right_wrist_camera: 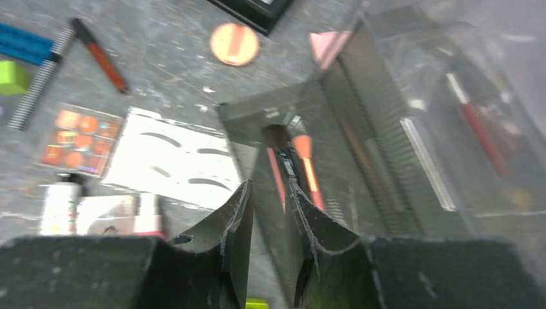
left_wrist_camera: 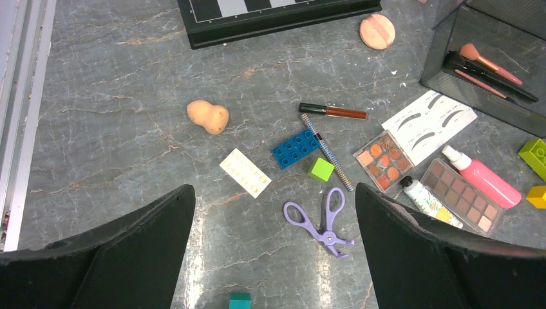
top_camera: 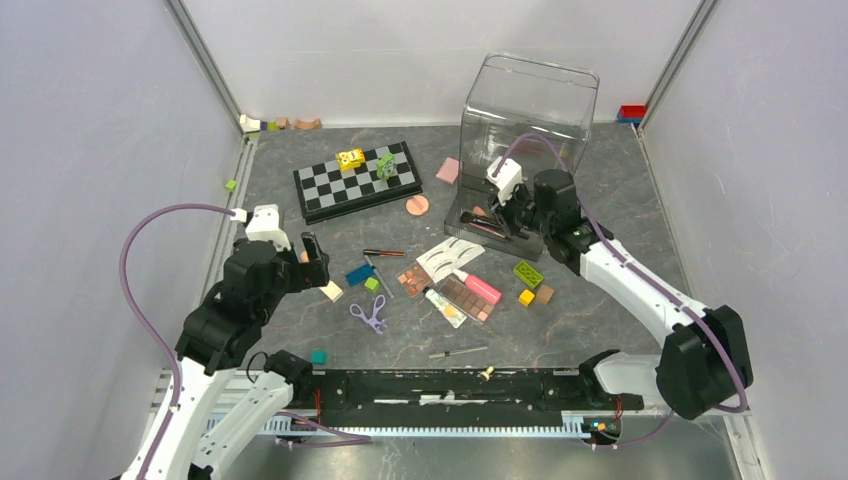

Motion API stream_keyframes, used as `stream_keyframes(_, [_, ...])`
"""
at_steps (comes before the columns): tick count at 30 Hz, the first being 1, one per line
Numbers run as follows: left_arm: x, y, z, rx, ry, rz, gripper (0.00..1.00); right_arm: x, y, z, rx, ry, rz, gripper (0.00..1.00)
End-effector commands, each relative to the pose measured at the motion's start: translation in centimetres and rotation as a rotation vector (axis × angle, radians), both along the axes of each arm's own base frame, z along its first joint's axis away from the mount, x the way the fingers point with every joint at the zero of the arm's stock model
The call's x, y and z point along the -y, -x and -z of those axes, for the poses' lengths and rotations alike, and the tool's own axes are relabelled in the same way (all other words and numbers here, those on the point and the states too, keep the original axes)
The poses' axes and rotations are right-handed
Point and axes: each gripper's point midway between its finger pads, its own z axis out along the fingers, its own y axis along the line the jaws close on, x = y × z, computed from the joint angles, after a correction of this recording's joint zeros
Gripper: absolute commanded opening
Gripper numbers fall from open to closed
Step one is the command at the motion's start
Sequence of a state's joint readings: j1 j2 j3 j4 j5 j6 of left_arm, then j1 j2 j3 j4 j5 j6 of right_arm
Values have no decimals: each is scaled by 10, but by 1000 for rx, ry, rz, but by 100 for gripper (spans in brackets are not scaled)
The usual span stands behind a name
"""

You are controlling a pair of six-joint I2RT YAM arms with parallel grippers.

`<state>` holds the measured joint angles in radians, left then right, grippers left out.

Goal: Organize the makeup
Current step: Pick up the makeup tool from the center of the board.

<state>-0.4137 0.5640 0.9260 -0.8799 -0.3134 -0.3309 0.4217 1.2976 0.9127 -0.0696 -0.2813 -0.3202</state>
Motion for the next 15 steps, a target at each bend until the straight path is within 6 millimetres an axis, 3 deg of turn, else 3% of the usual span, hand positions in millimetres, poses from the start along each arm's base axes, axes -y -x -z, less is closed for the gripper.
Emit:
stream_keyframes(1, [1,-8,-6,28,11,-13,100,-34,30,-12,-51,-151,-31,31])
stream_keyframes(9, [0,-9,-5,22,5,-22,100,-102,91,1,-159,-230,-99,32])
stream_keyframes(15, [-1,-9,-4,18,1,-29,100,-119,126,32,-294,-287,-22,31])
